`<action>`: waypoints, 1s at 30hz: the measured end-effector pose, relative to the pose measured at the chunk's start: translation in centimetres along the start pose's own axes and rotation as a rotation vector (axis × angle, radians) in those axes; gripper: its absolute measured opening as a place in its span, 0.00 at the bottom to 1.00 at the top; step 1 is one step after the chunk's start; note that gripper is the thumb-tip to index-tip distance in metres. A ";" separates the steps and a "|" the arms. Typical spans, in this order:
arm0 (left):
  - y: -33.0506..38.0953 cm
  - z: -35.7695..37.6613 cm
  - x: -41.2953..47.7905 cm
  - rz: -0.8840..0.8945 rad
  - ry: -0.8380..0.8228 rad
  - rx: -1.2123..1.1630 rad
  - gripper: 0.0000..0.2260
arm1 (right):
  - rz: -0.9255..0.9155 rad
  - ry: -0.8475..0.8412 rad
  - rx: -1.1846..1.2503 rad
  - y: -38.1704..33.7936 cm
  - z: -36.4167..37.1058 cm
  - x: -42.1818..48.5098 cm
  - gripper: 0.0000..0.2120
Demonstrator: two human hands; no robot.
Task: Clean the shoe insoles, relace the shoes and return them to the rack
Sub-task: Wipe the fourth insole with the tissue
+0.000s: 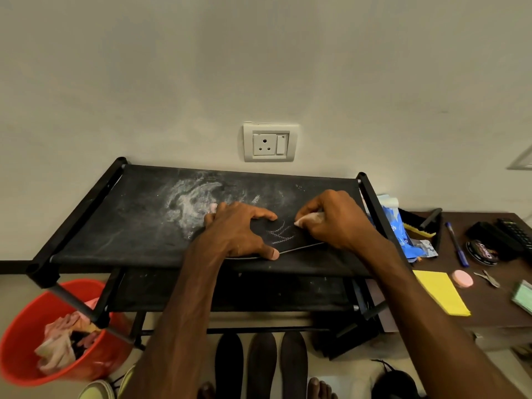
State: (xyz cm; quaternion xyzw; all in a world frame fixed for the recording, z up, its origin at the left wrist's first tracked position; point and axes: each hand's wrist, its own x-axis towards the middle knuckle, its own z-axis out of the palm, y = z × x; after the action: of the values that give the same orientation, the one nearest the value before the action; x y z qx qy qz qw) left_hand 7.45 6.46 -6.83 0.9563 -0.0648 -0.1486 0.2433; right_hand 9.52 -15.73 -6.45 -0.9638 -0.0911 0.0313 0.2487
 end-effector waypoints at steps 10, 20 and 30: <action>-0.1 0.1 0.0 -0.007 0.016 -0.018 0.37 | -0.138 -0.300 0.034 -0.8 -1.0 -0.9 0.07; 0.0 -0.1 -0.1 -0.017 -0.005 -0.008 0.36 | -0.037 -0.030 -0.046 -0.8 0.7 0.6 0.09; 0.2 -0.1 -0.1 -0.017 0.006 -0.009 0.37 | -0.120 -0.184 0.004 -0.5 -0.7 -0.4 0.06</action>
State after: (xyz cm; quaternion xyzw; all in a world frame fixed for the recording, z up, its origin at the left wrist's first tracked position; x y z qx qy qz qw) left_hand 7.41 6.36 -6.69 0.9562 -0.0554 -0.1479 0.2463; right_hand 9.17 -15.74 -5.60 -0.9492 -0.1710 0.1047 0.2426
